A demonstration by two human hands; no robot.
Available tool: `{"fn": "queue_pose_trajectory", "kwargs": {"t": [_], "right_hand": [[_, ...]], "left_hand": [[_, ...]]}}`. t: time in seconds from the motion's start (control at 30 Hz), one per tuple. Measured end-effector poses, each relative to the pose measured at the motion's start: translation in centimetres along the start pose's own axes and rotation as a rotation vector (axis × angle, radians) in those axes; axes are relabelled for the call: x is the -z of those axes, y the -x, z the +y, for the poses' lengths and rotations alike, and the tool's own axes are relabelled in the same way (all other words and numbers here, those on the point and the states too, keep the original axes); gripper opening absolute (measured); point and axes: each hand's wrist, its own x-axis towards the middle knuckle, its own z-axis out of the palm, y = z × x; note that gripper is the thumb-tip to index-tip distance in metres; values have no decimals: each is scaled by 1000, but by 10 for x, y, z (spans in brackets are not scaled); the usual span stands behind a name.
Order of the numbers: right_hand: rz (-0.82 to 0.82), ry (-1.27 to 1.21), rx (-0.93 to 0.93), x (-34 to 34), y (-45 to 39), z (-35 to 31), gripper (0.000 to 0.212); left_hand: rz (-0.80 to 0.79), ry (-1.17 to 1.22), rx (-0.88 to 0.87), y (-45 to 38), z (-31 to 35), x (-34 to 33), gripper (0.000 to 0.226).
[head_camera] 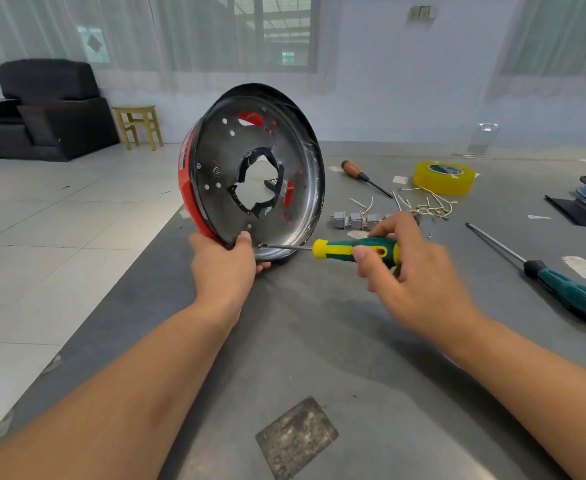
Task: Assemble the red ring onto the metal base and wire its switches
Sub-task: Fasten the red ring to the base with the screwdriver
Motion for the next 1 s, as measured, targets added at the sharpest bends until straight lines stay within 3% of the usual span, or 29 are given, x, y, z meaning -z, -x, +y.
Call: {"fn": "queue_pose_trajectory", "kwargs": {"t": [0.1,0.23,0.4,0.5,0.57,0.7,0.83,1.0], "right_hand": [[68,117,-47,2,-1,3,48],[53,87,-29,3,-4,6,26],[6,-9,-9,4,-4,10,20],[60,54,-20,6,-6,11,46],[67,93,-39,6,-7,11,53],[-19,101,-24,5,-6,13,26],[-75,84,12,8,-6,15,25],[-26,370,-113,8,-11,14,69]], "left_hand": [[-41,-73,-20,2,0,1,22],[-62,-93,-15,3,3,1,25],[-61,-95,-8,3,4,1,25],[-72,-116,-17,4,3,1,25],[-80,-121,-27,4,3,1,25],[-80,-117,-19,4,3,2,25],[-69,-103,-6,4,4,2,25],[-65,-114,-10,4,3,2,25]]}}
